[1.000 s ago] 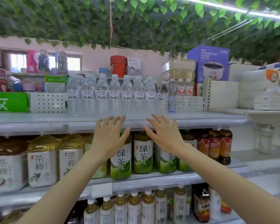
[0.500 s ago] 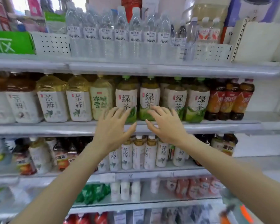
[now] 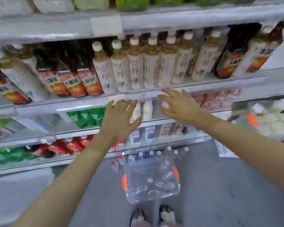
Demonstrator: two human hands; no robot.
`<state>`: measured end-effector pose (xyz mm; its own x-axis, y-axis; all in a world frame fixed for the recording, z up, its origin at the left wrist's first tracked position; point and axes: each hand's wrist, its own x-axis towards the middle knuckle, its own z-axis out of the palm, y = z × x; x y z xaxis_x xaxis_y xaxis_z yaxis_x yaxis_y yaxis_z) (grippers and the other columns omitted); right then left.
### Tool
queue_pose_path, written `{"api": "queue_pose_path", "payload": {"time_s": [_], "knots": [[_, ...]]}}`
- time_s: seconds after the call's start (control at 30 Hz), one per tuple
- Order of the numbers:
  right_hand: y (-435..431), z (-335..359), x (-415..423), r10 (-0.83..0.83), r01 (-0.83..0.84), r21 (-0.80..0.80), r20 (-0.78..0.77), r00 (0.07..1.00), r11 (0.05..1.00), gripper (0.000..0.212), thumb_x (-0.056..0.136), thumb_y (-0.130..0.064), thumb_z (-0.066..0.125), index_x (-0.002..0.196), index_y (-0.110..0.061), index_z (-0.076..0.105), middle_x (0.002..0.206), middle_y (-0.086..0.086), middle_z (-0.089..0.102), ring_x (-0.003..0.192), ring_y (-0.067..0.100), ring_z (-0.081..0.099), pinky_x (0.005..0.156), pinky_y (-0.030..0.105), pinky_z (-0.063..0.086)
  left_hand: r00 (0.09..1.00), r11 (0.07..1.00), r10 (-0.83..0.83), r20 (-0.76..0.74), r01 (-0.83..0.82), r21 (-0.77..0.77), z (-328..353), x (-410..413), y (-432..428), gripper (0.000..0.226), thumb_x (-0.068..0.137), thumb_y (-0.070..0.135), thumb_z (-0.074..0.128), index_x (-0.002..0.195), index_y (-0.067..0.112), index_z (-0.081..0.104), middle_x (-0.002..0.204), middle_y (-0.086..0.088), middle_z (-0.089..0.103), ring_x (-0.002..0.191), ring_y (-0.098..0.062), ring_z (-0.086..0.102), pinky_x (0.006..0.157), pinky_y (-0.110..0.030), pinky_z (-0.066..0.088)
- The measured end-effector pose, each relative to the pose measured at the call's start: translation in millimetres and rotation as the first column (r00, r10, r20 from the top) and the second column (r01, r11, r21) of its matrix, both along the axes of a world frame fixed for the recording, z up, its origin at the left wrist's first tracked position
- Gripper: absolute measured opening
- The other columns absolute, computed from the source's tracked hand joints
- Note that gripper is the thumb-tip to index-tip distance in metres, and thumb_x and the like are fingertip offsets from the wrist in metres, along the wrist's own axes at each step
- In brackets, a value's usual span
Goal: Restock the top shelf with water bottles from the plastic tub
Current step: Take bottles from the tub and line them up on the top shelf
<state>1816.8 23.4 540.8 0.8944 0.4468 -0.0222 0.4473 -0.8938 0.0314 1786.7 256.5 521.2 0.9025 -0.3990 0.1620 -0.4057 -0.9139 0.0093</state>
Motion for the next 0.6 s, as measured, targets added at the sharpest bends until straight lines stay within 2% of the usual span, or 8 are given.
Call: {"api": "queue_pose_path", "payload": {"time_s": [0.07,0.13,0.17,0.23,0.27,0.37,0.47,0.6], "knots": [[-2,-40,-14,-0.049,0.050,0.011,-0.041,0.998,0.999,0.071,0.088,-0.055,0.019,0.130,-0.010,0.054,0.143,0.011,0.045,0.120,0.033,0.053,0.096,0.053,0.040,0.999,1.000,-0.013,-0.052,0.012,-0.021,-43,-13,5,0.063,0.086,0.050,0.033,0.124,0.008,0.060,0.117,-0.012,0.065,0.107,-0.034,0.060,0.092,-0.051,0.043],[-5,-78,-30,-0.079,0.079,-0.002,-0.110,0.991,0.997,0.065,0.089,-0.053,0.025,0.132,-0.012,0.053,0.144,0.009,0.045,0.124,0.029,0.050,0.098,0.053,0.039,0.991,0.999,-0.017,-0.131,0.011,-0.050,-82,-28,7,0.061,0.083,0.048,0.036,0.117,0.006,0.063,0.111,-0.013,0.067,0.101,-0.034,0.063,0.088,-0.050,0.045],[-6,-97,-38,-0.072,0.070,-0.014,-0.137,0.988,0.997,0.062,0.088,-0.051,0.028,0.128,-0.013,0.057,0.140,0.010,0.050,0.119,0.030,0.054,0.096,0.054,0.041,0.985,0.998,-0.021,-0.174,0.010,-0.065,-101,-37,8,0.061,0.082,0.048,0.037,0.115,0.005,0.064,0.108,-0.013,0.068,0.098,-0.034,0.063,0.086,-0.050,0.046],[-9,-134,-53,-0.087,0.082,-0.037,-0.174,0.981,0.996,0.054,0.085,-0.045,0.036,0.112,-0.010,0.067,0.122,0.012,0.064,0.097,0.032,0.066,0.085,0.054,0.050,0.969,0.997,-0.024,-0.245,0.006,-0.072,-139,-56,7,0.058,0.080,0.047,0.038,0.110,0.005,0.066,0.101,-0.013,0.069,0.093,-0.033,0.065,0.083,-0.050,0.048],[-13,-153,-59,-0.096,0.091,-0.031,-0.177,0.980,0.995,0.053,0.085,-0.045,0.037,0.110,-0.009,0.068,0.119,0.012,0.065,0.095,0.032,0.067,0.084,0.054,0.050,0.962,0.998,-0.017,-0.271,-0.001,-0.065,-157,-65,6,0.058,0.079,0.047,0.039,0.108,0.006,0.067,0.099,-0.011,0.070,0.091,-0.032,0.066,0.081,-0.050,0.049],[-17,-199,-77,-0.153,0.154,-0.024,-0.316,0.936,0.988,0.065,0.086,-0.051,0.028,0.128,-0.011,0.057,0.140,0.009,0.050,0.121,0.032,0.053,0.102,0.056,0.032,0.936,0.999,-0.027,-0.351,0.013,-0.043,-205,-93,4,0.059,0.078,0.049,0.038,0.108,0.009,0.069,0.097,-0.008,0.071,0.089,-0.029,0.068,0.076,-0.049,0.053],[-24,-247,-93,-0.161,0.167,-0.009,-0.313,0.936,0.986,0.067,0.088,-0.054,0.024,0.135,-0.015,0.051,0.145,0.006,0.044,0.128,0.031,0.047,0.105,0.051,0.029,0.901,0.999,-0.029,-0.432,0.015,-0.034,-253,-119,3,0.058,0.078,0.049,0.038,0.107,0.010,0.069,0.096,-0.005,0.071,0.087,-0.026,0.068,0.075,-0.043,0.053],[-35,-312,-107,-0.213,0.213,-0.042,-0.379,0.901,0.976,0.050,0.097,-0.045,0.039,0.140,-0.020,0.042,0.151,-0.002,0.034,0.136,0.023,0.034,0.111,0.045,0.019,0.855,0.997,0.005,-0.518,-0.047,-0.068,-312,-147,-4,0.057,0.081,0.049,0.037,0.111,0.011,0.067,0.100,-0.002,0.070,0.093,-0.025,0.067,0.082,-0.045,0.051]]}}
